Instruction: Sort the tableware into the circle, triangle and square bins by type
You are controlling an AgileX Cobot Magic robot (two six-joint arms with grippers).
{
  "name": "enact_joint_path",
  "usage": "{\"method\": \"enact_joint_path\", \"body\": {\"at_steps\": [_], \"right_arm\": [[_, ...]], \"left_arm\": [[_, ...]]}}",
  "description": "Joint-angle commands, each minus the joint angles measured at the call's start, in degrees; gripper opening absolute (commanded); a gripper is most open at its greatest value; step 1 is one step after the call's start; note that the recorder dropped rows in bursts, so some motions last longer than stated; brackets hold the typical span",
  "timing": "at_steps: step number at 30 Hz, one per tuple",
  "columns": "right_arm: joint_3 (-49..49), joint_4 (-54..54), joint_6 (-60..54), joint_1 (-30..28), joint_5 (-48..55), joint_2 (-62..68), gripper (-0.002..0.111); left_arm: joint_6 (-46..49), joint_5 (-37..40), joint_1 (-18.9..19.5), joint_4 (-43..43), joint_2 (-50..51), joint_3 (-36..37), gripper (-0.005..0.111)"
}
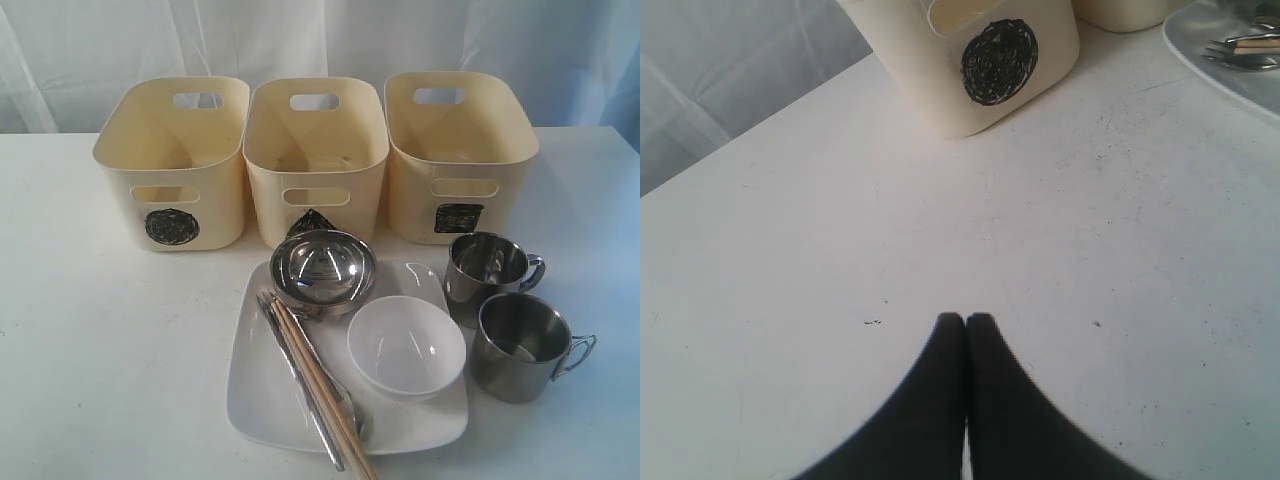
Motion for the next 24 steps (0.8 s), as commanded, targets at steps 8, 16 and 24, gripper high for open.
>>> {"method": "enact_joint_path", "body": {"at_steps": [8, 16, 24], "right_arm": [[0.22, 14.63, 26.98, 0.18, -36.51, -0.31, 0.000], [0.22, 14.63, 44.96, 0.18, -24.94, -0.31, 0.000], [0.22, 14.16, 44.71, 0.18, -1.77, -0.31, 0.000]], "left_arm": [[-0.14, -0.11, -0.25, -0.17, -0.26, 0.21, 0.000], [-0.14, -0.11, -0.25, -0.17, -0.26, 0.21, 0.000], [-0.14, -0.11, -0.25, -0.17, -0.26, 0.21, 0.000]]}}
